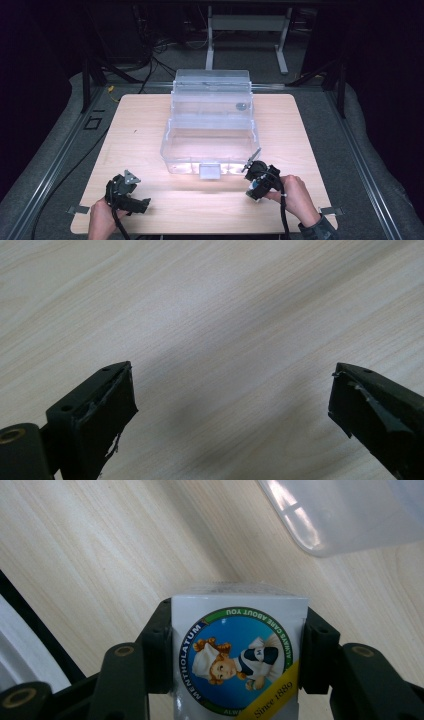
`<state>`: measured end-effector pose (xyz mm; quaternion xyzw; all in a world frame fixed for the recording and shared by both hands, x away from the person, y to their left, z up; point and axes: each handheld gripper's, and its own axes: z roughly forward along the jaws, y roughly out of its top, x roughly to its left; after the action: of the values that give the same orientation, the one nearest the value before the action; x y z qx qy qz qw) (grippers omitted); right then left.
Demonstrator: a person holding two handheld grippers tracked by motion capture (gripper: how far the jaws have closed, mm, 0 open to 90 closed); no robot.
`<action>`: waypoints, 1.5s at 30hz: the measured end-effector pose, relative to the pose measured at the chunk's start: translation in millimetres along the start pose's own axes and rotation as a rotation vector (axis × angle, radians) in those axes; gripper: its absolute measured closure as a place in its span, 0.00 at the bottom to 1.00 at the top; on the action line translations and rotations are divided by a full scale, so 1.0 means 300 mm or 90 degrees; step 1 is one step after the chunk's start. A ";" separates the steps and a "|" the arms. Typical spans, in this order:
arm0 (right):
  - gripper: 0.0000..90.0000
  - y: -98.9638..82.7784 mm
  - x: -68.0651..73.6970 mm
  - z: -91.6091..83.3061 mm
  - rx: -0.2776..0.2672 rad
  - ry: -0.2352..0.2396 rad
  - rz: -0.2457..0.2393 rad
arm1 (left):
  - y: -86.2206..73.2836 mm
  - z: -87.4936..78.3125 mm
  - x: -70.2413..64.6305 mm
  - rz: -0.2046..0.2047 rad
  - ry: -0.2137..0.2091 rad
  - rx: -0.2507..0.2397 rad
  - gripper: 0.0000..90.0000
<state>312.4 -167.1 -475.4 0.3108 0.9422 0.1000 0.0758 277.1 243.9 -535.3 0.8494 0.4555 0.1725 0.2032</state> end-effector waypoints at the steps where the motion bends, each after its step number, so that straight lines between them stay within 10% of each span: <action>1: 0.51 -0.003 -0.007 -0.002 0.002 0.007 -0.001 | 0.001 0.000 0.000 0.000 0.000 0.001 0.05; 24: 0.51 -0.068 -0.089 -0.072 -0.002 -0.007 0.055 | 0.006 0.006 -0.003 0.001 0.000 0.004 0.05; 45: 0.51 -0.044 -0.144 -0.140 0.020 -0.008 0.043 | 0.011 0.006 -0.002 0.003 0.000 -0.003 0.05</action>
<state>330.6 -209.2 -434.5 0.3444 0.9320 0.0857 0.0734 280.0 241.5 -535.1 0.8499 0.4530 0.1745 0.2048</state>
